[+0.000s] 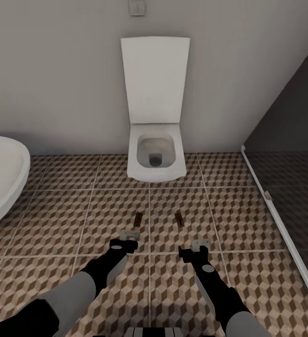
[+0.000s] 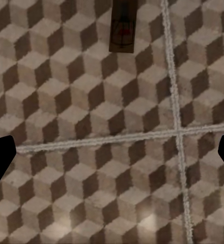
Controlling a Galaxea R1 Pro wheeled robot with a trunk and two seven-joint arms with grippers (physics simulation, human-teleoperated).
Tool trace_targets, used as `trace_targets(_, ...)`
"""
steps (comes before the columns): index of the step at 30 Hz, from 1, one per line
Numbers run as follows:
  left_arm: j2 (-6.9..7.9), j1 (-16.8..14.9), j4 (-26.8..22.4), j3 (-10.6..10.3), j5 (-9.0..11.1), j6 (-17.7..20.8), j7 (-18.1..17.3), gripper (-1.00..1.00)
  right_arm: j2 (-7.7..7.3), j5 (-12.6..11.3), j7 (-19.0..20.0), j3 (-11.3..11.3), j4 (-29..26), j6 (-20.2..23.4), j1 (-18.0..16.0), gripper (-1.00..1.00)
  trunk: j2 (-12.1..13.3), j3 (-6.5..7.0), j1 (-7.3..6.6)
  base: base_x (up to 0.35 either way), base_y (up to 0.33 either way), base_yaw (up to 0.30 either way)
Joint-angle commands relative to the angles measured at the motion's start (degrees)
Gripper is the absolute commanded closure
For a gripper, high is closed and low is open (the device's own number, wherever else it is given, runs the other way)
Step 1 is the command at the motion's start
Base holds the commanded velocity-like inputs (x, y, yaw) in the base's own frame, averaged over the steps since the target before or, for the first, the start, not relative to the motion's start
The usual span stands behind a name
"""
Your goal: Take the four mousetraps from the cabinet in the bathroom and place them on the bathroom floor. Make sure all four end up on the same floor surface, and ensure that at least two of them are either under or directly next to the same bathroom sink.
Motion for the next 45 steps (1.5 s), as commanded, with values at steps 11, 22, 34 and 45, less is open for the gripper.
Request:
trace_targets(11,0.05,0.0,-0.1,-0.5,0.4,0.2,0.5,-1.00,-0.03,0.2,-0.4,0.2,-0.1,0.4,0.0,-1.00,4.4,2.97,-2.42,0.000,0.000,0.000)
trace_targets(22,0.05,0.0,0.5,-0.5,0.4,0.2,0.5,-1.00,-0.03,0.2,-0.4,0.2,-0.1,0.4,0.0,-1.00,8.8,5.95,-4.84,0.000,0.000,0.000)
trace_targets(34,0.05,0.0,0.6,-0.5,0.4,0.2,0.5,-1.00,-0.03,0.2,-0.4,0.2,-0.1,0.4,0.0,-1.00,13.6,8.47,-7.48,0.000,0.000,0.000)
trace_targets(45,0.05,0.0,0.6,-0.5,0.4,0.2,0.5,-1.00,-0.03,0.2,-0.3,0.1,-0.1,0.4,0.0,-1.00,18.0,10.46,-9.89,0.000,0.000,0.000)
